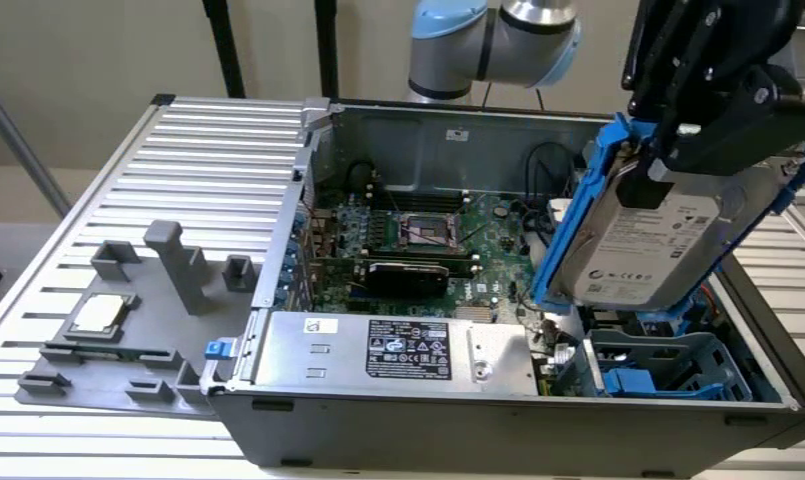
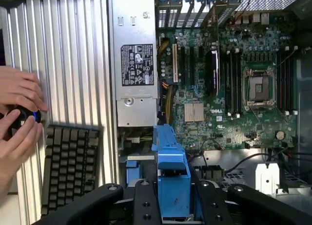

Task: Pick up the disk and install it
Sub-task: 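Pick up the disk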

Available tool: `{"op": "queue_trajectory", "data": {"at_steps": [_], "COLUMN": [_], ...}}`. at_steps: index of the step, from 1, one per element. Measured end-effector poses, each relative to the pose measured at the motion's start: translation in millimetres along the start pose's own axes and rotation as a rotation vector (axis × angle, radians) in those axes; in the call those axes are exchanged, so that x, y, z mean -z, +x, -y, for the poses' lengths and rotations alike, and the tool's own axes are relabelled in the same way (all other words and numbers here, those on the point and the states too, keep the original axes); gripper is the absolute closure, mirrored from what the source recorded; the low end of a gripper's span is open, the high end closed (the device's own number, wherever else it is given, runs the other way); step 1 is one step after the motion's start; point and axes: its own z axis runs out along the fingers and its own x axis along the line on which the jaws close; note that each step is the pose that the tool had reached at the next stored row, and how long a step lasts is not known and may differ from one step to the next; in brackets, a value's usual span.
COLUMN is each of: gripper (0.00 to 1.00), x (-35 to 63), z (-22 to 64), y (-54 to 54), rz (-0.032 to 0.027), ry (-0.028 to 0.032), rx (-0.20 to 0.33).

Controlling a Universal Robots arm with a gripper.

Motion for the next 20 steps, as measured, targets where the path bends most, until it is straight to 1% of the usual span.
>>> {"op": "queue_trajectory", "data": {"at_steps": [9, 12, 17, 20], "gripper": [1.0, 1.0, 1.0, 1.0], "x": [-0.4, -3.5, -12.3, -16.4], "z": [28.0, 34.0, 39.9, 48.2], "y": [18.5, 19.8, 19.6, 19.0], "rz": [-0.0002, 0.0002, -0.0001, -0.0001], "ry": [-0.001, -0.0011, -0.0011, -0.0012], "rx": [0.0, 0.0, 0.004, 0.009]}}
